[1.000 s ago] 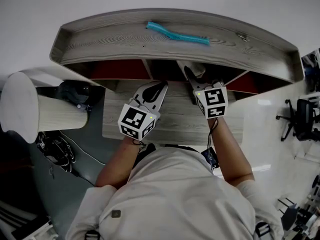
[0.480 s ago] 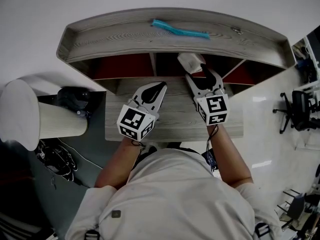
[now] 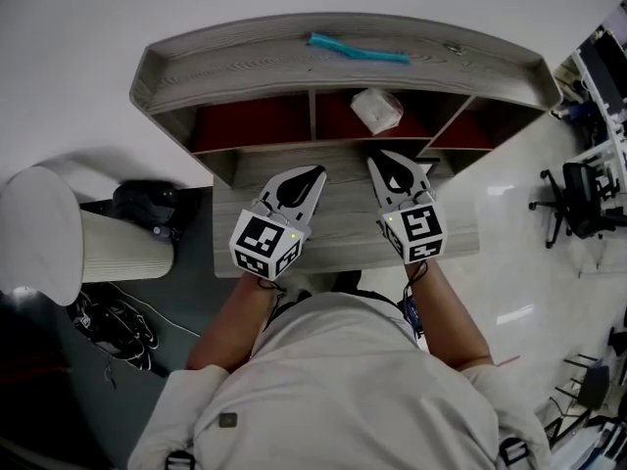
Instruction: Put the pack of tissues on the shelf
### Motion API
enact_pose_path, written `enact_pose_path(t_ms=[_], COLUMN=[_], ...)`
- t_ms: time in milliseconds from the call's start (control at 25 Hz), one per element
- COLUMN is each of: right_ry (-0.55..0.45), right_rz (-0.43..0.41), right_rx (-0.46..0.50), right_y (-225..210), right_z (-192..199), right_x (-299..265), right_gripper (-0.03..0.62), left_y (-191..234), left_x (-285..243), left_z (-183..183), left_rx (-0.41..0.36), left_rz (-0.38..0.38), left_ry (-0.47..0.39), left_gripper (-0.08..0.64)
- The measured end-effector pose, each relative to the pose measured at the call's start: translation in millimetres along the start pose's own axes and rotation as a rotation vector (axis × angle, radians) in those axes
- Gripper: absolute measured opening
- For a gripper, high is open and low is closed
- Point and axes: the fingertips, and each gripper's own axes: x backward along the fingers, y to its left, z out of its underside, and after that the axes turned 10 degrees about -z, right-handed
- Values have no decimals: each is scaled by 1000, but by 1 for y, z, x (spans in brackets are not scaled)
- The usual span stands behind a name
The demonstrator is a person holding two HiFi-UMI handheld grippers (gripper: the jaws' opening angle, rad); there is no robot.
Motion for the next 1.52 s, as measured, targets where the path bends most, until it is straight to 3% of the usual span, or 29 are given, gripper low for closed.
enact_pose_path(t_ms=[200, 760, 1520], right_ry=[-28, -66, -49], right_rz=[18, -11, -14], right_rx=[6, 6, 14], right_y=[38, 150, 203], right_z=[-11, -21, -15], right_x=[21, 75, 152], right_gripper=[25, 20, 20], left_y=[-6, -31, -87], left_x=[35, 129, 173], left_z=[0, 15, 30], left_rx=[-10, -23, -3], left_rz=[29, 119, 169], left_ry=[-7, -1, 17], left_gripper=[15, 15, 16])
